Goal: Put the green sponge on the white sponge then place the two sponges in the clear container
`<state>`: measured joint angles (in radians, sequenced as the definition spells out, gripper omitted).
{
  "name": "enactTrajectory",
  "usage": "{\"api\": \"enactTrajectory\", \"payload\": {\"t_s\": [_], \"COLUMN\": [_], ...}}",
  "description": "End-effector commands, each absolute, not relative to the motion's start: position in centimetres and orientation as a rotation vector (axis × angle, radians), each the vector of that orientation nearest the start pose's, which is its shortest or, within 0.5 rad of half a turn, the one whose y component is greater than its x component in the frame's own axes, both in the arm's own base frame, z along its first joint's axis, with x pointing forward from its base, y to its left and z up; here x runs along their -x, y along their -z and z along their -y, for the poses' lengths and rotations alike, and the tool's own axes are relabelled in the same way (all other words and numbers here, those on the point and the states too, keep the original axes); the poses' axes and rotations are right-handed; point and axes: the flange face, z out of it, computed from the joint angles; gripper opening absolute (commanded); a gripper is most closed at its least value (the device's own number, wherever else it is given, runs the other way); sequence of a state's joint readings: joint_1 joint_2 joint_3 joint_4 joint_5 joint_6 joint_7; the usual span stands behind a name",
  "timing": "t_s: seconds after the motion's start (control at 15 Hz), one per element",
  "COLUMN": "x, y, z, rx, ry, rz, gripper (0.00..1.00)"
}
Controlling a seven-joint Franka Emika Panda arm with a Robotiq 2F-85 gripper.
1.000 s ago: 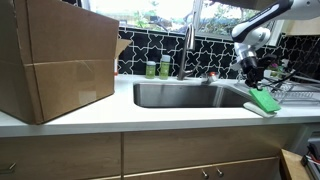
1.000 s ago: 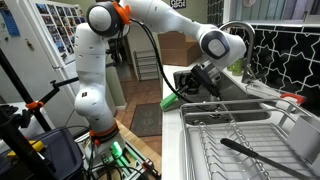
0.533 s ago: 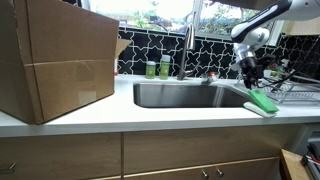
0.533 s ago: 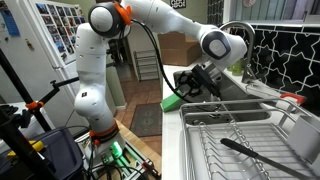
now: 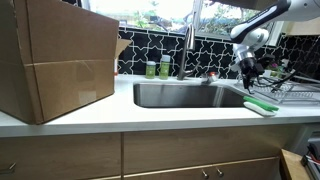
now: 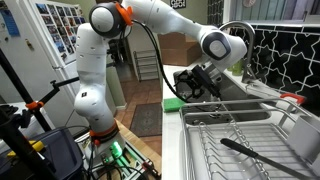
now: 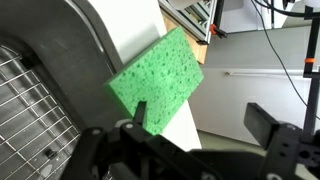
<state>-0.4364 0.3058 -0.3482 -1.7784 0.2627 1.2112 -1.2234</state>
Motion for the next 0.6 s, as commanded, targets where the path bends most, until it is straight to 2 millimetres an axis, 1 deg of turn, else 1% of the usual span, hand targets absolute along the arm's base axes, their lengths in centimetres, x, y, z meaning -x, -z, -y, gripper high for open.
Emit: {"api": "enactTrajectory", "payload": {"t_s": [0.0,0.13,0.27,0.33,0.53], "x": [-40.4,-40.4,-40.8,-40.6,-40.8], "y": [-36.4,-36.6,-37.2,-36.9,-37.4], "z": [34.4,34.5,35.0,34.2,34.6], "rx": [2.276,2.279,2.290,2.273,2.282], "ry": [-0.388,-0.376,-0.286,-0.359,-0.318], "rz": [0.419,0.422,0.411,0.438,0.430], "gripper": [1.00,1.00,1.00,1.00,1.00]}}
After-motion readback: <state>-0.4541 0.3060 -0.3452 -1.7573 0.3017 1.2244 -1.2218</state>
